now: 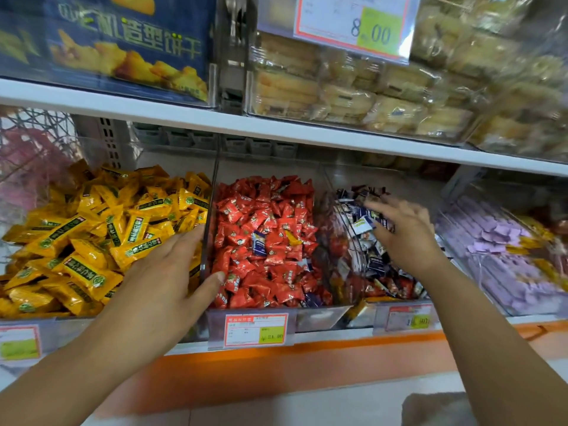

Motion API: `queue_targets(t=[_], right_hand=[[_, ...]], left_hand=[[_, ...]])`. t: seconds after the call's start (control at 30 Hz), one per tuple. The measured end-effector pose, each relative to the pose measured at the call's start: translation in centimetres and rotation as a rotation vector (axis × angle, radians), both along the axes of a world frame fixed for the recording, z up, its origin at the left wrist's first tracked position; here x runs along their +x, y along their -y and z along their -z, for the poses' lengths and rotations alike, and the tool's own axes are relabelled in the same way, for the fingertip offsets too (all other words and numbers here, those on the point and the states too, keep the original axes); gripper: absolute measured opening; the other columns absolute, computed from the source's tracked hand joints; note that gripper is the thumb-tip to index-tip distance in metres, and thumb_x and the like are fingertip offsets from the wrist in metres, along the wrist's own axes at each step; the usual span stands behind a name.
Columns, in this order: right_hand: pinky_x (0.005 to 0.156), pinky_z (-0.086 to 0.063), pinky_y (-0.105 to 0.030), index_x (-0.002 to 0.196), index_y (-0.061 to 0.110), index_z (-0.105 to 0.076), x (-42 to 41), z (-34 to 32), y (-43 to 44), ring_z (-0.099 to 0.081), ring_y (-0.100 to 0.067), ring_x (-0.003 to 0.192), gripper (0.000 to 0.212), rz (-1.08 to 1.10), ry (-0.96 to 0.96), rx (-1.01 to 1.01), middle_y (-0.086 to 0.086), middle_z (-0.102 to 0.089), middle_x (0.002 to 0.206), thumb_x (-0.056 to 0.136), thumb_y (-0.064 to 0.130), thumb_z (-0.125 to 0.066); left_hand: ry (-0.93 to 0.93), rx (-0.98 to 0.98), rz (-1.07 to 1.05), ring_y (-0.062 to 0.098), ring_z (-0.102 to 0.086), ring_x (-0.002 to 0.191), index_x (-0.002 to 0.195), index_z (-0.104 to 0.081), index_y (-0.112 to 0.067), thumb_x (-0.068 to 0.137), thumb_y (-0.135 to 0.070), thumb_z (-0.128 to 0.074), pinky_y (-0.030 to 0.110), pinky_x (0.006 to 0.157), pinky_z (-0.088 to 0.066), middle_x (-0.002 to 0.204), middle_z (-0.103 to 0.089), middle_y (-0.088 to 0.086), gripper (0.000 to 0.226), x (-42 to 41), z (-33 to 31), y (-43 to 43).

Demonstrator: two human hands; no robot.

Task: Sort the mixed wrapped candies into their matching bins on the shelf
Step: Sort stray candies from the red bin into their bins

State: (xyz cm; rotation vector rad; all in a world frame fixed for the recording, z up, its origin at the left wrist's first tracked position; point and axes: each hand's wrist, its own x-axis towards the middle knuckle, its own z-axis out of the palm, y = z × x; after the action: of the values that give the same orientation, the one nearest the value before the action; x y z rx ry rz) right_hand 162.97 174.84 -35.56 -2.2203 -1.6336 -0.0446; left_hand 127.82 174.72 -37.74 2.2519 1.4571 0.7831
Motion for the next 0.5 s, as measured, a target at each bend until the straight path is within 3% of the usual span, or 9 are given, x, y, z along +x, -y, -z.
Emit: queue_targets(t=[0.07,0.17,0.33,0.4,0.5], right_hand=[[0.116,-0.013,-0.040,0.139,0.043,-0.044,0.3,0.6,-0.4,-0.015,-0.025,0.144,0.039,0.019,0.061,-0.066,0.004,-0.030,0.155,0.100,0.039,-0.041],[0.117,-0.015,-0.050,0.144,0.043,-0.037,0.8,1.2,-1.1,-0.017,-0.027,0.145,0.044,0.026,0.031,-0.096,0.000,-0.027,0.157,0.101,0.048,-0.026],[0.117,-0.007,-0.053,0.144,0.037,-0.040,0.0,-0.1,-1.1,-0.015,-0.029,0.146,0.046,0.116,-0.072,-0.062,-0.003,-0.031,0.155,0.102,0.047,-0.023],[0.113,-0.021,-0.041,0.136,0.027,-0.053,-2.2,-1.7,-0.3,-0.033,-0.029,0.136,0.040,0.033,-0.030,0.124,-0.008,-0.050,0.140,0.101,0.039,-0.039],[0.092,-0.034,-0.012,0.117,0.021,-0.068,-7.8,-3.6,0.8,-0.053,-0.009,0.110,0.024,-0.321,-0.100,0.316,0.007,-0.063,0.112,0.096,0.020,-0.056]], left_hand=[[-0.002,-0.005,0.001,0.015,-0.046,0.122,0.151,-0.025,-0.028,0.088,-0.043,-0.058,0.034,0.096,-0.040,0.142,-0.043,-0.009,0.072,-0.1,0.1,-0.1],[0.008,-0.008,0.028,0.011,-0.043,0.125,0.151,-0.025,-0.031,0.088,-0.043,-0.057,0.033,0.101,-0.039,0.138,-0.045,-0.011,0.071,-0.3,0.3,-0.1],[0.009,-0.022,0.040,0.010,-0.041,0.128,0.152,-0.022,-0.032,0.085,-0.057,-0.048,0.033,0.104,-0.038,0.138,-0.044,-0.014,0.077,-0.8,0.5,-0.2],[0.019,-0.001,0.053,0.010,-0.044,0.126,0.150,-0.025,-0.032,0.085,-0.060,-0.051,0.031,0.103,-0.038,0.134,-0.047,-0.014,0.075,-0.9,0.7,-0.2],[0.026,0.028,0.045,0.010,-0.046,0.120,0.150,-0.027,-0.032,0.089,-0.050,-0.056,0.026,0.096,-0.038,0.129,-0.049,-0.014,0.070,-0.7,0.7,-0.1]])
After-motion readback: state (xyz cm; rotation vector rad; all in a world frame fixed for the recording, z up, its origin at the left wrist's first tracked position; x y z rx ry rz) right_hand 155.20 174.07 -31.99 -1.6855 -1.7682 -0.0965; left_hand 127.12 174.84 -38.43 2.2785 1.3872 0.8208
